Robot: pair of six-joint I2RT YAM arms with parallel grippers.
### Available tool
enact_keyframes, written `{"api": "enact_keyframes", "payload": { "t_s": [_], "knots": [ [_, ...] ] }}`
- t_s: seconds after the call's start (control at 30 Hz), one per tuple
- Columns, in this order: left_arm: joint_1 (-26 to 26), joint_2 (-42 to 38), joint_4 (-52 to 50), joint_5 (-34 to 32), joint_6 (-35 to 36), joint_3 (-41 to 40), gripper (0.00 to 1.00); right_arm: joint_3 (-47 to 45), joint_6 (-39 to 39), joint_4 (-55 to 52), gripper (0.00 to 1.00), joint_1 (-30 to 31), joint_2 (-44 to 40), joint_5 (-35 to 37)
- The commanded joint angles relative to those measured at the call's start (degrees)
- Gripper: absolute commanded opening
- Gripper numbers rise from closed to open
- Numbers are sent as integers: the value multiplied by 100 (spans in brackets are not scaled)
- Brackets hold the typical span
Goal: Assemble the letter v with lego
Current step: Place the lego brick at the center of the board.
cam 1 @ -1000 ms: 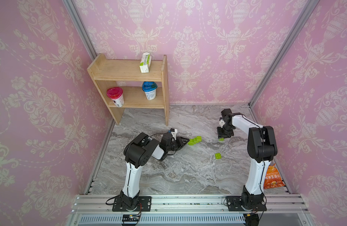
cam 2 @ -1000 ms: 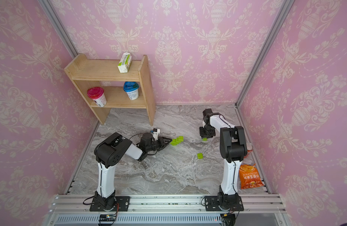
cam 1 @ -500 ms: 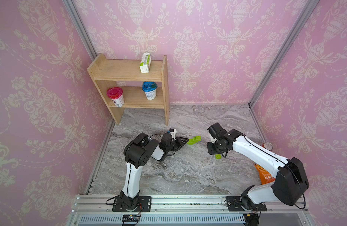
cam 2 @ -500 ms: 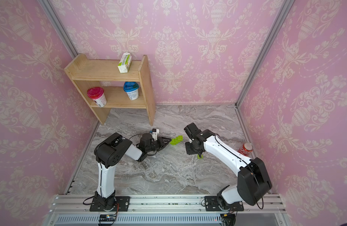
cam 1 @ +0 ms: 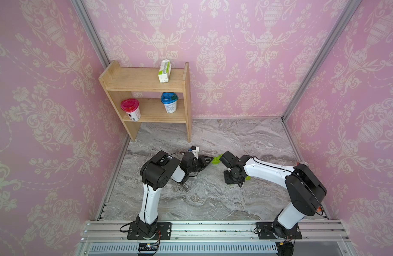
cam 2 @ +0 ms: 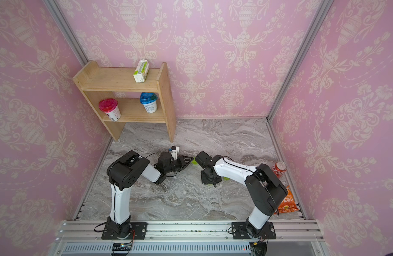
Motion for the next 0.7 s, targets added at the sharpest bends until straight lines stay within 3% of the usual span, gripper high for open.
{"api": "enact_keyframes", "payload": {
  "t_s": [0.0, 0.07, 0.13, 0.2, 0.27, 0.37, 0.57, 0.67],
  "knots": [
    [21, 305, -579, -123, -15, -73, 21, -5, 81, 47, 3, 33, 161, 118],
    [21, 314, -588, -98, -29, -54, 21, -10, 84, 44, 16, 39, 190, 91],
    [21, 306, -611, -94, -29, -45, 20, 6, 80, -1, 41, 38, 92, 25],
    [14, 290, -659, -79, -12, -20, 20, 77, 48, -162, 59, 34, -82, 67],
    [21, 289, -686, -74, -3, 8, 20, 193, -44, -427, 68, 13, -283, 175],
    [21, 297, -708, -43, -11, 17, 20, 279, -364, -870, 69, -216, -549, 298],
    [15, 302, -738, -6, -13, 17, 20, -128, -1175, -1100, 58, -1412, -910, 192],
    [21, 310, -755, -15, -11, 16, 20, -118, -1608, -1079, 57, -1706, -754, 183]
  ]
}}
